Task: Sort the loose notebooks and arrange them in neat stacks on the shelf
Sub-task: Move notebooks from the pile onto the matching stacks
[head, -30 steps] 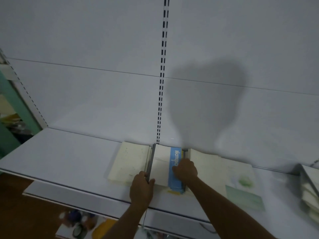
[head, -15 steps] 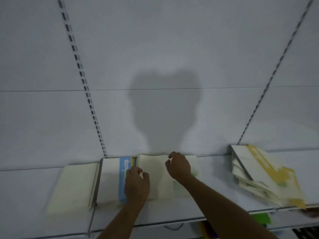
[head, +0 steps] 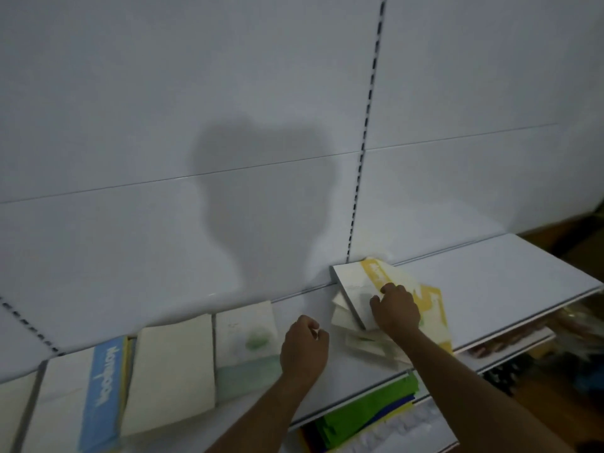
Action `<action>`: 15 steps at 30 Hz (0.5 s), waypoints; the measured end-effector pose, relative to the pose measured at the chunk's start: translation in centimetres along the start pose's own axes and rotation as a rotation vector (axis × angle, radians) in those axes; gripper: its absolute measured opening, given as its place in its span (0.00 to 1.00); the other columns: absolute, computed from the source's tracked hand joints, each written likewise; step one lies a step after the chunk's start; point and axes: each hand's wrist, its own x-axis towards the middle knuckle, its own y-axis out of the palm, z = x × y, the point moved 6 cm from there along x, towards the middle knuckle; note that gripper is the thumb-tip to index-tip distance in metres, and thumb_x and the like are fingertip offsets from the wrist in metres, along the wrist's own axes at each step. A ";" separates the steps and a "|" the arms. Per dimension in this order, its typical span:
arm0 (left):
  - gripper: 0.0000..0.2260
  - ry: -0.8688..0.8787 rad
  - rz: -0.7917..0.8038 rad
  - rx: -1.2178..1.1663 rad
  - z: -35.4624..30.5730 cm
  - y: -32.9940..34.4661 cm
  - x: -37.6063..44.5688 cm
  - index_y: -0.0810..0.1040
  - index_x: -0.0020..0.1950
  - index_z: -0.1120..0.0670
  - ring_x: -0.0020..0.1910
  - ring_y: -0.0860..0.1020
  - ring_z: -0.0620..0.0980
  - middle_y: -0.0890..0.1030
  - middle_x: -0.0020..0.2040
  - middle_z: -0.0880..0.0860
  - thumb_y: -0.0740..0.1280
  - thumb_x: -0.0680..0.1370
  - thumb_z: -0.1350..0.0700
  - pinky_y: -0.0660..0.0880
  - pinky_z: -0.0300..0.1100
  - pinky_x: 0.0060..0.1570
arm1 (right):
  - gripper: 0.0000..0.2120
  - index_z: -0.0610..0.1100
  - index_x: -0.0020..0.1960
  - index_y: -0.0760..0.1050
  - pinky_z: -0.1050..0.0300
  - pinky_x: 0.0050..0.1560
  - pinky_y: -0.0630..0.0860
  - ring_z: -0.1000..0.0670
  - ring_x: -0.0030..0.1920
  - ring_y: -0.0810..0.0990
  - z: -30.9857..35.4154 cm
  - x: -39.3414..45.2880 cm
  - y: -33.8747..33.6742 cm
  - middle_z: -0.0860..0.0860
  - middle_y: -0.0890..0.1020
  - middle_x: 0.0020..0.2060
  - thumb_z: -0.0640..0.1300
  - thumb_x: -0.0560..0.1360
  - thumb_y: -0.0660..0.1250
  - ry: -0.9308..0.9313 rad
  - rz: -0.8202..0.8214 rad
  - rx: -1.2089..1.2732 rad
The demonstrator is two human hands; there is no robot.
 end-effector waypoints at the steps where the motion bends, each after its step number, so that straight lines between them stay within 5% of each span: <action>1: 0.08 -0.008 0.024 -0.008 -0.5 1.2 0.1 0.75 0.54 0.52 0.50 0.79 0.50 0.80 0.52 0.50 0.64 0.77 0.53 0.76 0.43 0.51 | 0.19 0.42 0.63 0.71 0.50 0.56 0.72 0.41 0.61 0.72 -1.1 0.5 -0.2 0.43 0.74 0.59 0.51 0.76 0.61 0.014 0.001 -0.028; 8: 0.15 -0.077 0.140 -0.064 -2.7 7.1 1.3 0.75 0.60 0.54 0.53 0.79 0.49 0.80 0.55 0.52 0.65 0.77 0.48 0.72 0.36 0.50 | 0.28 0.39 0.62 0.70 0.48 0.57 0.72 0.41 0.61 0.71 -5.0 2.5 0.3 0.42 0.72 0.60 0.60 0.74 0.63 0.027 0.031 -0.130; 15: 0.09 -0.114 0.147 -0.069 -2.9 8.4 1.7 0.70 0.47 0.55 0.46 0.78 0.50 0.79 0.48 0.53 0.68 0.76 0.52 0.73 0.41 0.45 | 0.26 0.40 0.59 0.71 0.49 0.55 0.73 0.42 0.58 0.73 -4.8 2.1 0.5 0.44 0.74 0.56 0.56 0.69 0.67 0.055 0.040 0.000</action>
